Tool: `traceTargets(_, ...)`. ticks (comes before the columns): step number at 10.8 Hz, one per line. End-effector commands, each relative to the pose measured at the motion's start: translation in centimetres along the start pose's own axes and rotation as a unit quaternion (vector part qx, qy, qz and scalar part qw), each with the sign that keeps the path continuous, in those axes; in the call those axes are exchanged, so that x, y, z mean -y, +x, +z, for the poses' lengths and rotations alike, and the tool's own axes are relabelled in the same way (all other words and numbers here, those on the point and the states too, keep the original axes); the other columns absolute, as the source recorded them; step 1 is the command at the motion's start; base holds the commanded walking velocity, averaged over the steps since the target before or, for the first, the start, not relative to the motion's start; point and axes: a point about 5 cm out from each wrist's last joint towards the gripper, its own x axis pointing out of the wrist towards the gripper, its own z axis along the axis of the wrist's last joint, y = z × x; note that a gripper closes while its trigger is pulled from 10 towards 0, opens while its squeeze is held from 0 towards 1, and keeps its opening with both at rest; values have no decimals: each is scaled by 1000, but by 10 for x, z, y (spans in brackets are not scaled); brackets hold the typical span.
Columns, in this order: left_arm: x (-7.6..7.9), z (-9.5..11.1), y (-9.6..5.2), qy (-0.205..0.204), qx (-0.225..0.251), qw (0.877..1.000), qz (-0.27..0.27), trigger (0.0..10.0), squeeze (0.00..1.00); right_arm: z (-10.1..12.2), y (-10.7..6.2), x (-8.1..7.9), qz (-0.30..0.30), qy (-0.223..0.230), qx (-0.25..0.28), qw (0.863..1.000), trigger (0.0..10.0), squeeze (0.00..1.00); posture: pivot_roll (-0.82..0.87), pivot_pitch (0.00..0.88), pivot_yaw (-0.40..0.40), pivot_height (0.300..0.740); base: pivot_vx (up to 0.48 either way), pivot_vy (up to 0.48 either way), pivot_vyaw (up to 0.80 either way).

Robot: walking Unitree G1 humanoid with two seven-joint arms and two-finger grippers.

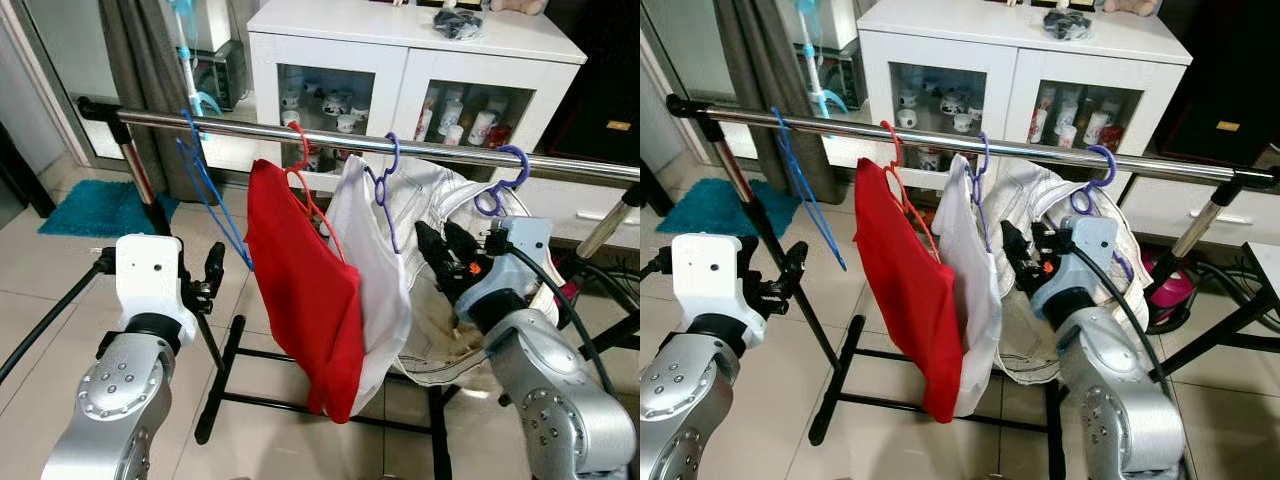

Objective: Hang hanger

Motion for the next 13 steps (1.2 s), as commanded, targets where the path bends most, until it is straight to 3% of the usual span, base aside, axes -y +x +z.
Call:
traceTargets(1,4,5,3,-4,18,1000,0,10000,0,5,1,-3,18,14,21,1000,10000,0,0,13,-10,740,0,0,0)
traceTargets(2,8,6,3,-31,24,999,-6,10000,0,3,4,-2,12,-3,20,1000,10000,0,1,8,-11,740,0,0,0)
traceTargets(3,12,7,3,-31,28,999,-19,10000,0,2,9,5,-33,-98,14,994,10000,0,-11,3,-1,740,0,0,0)
traceTargets(4,16,7,6,-16,34,999,-31,10000,1000,2,6,1,15,-47,8,999,10000,1000,-16,0,9,740,0,0,0)
traceTargets(6,15,6,10,4,45,999,-23,10000,1000,8,1,1,41,-28,41,998,10000,1000,-23,0,20,740,0,0,0)
traceTargets(7,12,7,17,12,59,998,-15,10000,1000,7,-2,4,28,-57,37,997,10000,1000,-50,0,48,740,0,0,0)
traceTargets(10,20,6,19,-18,54,997,-53,10000,1000,7,-7,9,22,-32,42,998,10000,1000,-62,0,63,740,0,0,0)
traceTargets(12,14,7,20,-29,53,998,-25,10000,1000,12,-9,18,-15,-25,58,998,10000,1000,-63,0,62,740,0,0,0)
traceTargets(13,9,9,18,14,69,997,-15,10000,1000,18,-6,12,6,-75,60,995,10000,1000,-65,0,51,740,0,0,0)
